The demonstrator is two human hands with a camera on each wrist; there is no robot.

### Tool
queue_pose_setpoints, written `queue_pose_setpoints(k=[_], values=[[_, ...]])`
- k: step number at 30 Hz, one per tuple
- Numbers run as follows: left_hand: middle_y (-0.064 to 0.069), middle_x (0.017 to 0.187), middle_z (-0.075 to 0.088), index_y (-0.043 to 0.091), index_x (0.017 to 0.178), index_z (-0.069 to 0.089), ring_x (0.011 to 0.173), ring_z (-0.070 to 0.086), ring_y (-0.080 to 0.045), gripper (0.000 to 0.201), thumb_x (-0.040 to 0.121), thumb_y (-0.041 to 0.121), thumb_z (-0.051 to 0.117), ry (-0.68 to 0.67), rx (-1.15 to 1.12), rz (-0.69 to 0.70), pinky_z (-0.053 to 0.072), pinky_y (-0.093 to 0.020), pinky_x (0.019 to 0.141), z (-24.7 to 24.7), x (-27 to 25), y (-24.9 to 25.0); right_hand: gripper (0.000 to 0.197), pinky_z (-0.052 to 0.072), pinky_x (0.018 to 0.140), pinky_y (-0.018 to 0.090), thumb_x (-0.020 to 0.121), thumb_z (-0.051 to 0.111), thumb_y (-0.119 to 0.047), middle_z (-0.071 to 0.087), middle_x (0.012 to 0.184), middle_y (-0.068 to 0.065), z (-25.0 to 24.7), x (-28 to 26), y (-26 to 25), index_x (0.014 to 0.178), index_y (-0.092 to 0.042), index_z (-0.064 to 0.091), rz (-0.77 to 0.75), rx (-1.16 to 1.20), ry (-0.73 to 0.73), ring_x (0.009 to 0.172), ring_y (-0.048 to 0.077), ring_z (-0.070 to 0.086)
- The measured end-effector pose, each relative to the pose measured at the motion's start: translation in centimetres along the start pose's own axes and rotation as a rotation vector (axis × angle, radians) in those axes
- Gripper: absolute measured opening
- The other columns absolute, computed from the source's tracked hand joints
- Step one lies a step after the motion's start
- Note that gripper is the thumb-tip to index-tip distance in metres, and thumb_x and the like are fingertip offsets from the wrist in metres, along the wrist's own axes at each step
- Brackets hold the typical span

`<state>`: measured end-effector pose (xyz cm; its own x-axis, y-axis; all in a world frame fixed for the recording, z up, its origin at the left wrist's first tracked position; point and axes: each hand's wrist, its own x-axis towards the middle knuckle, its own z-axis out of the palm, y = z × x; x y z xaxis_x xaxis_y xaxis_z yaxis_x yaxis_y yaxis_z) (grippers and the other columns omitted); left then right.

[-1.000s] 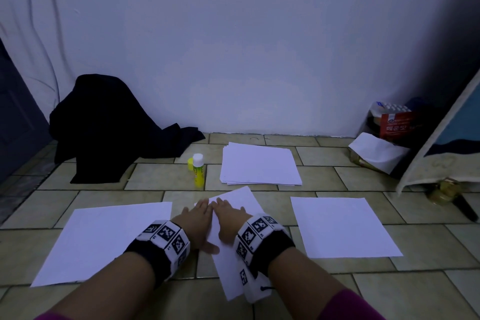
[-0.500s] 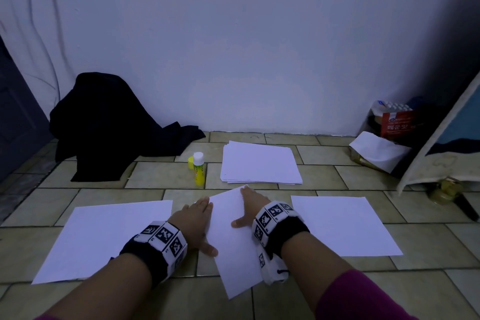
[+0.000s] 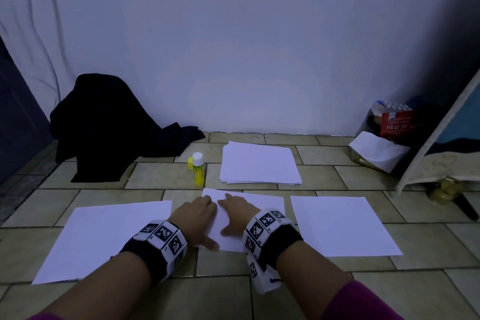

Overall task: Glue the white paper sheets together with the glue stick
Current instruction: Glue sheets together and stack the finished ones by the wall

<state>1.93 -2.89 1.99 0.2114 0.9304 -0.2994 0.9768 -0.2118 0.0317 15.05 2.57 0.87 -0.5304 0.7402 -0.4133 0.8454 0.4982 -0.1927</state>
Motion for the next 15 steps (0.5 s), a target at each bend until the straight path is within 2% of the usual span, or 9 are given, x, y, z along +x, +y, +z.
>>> queue_pose_setpoints(k=[2,4,6,9,15], values=[[-0.009,0.160,0.004,0.009,0.152,0.012,0.145,0.015,-0.025,0.107,0.076,0.059,0.069,-0.040,-0.031,0.008,0.023,-0.038,0.116,0.5,0.4,-0.3,0.091,0.019,0.115,0.053,0.082,0.071,-0.037,0.009,0.159,0.006,0.3,-0.5,0.4,0.152,-0.019,0.014,-0.039,0.025,-0.014,0.146,0.024,0.010],[-0.008,0.160,-0.019,0.007,0.153,-0.008,0.149,-0.008,-0.021,0.114,0.081,0.061,0.062,-0.132,-0.029,0.002,0.005,-0.040,0.120,0.9,0.8,-0.8,0.097,0.009,0.116,0.056,0.084,0.068,-0.042,-0.004,0.161,0.001,0.5,-0.8,1.3,0.153,-0.021,0.003,-0.039,0.011,-0.053,0.148,0.018,0.000],[-0.008,0.159,-0.022,0.007,0.151,-0.015,0.148,-0.012,-0.019,0.114,0.083,0.065,0.057,-0.194,-0.039,-0.020,0.001,-0.041,0.120,1.2,1.0,-1.2,0.102,0.002,0.116,0.056,0.084,0.065,-0.048,-0.011,0.160,-0.001,0.5,-1.1,2.3,0.153,-0.021,-0.006,-0.013,-0.016,-0.088,0.147,0.014,-0.005],[-0.007,0.159,-0.021,0.008,0.152,-0.014,0.149,-0.010,-0.019,0.115,0.082,0.067,0.055,-0.204,-0.028,-0.035,0.001,-0.041,0.120,1.3,1.1,-1.2,0.109,-0.003,0.116,0.056,0.082,0.065,-0.053,-0.015,0.160,-0.002,0.6,-1.7,4.0,0.152,-0.019,-0.011,0.022,-0.019,-0.102,0.147,0.014,-0.008],[-0.005,0.160,-0.019,0.009,0.152,-0.013,0.149,-0.006,-0.019,0.115,0.081,0.067,0.057,-0.200,-0.027,-0.037,0.004,-0.043,0.120,1.1,1.1,-1.1,0.126,-0.002,0.115,0.056,0.073,0.074,-0.053,-0.021,0.158,0.001,-0.2,-3.5,8.2,0.149,-0.015,-0.019,0.117,-0.046,-0.180,0.147,0.017,-0.011]])
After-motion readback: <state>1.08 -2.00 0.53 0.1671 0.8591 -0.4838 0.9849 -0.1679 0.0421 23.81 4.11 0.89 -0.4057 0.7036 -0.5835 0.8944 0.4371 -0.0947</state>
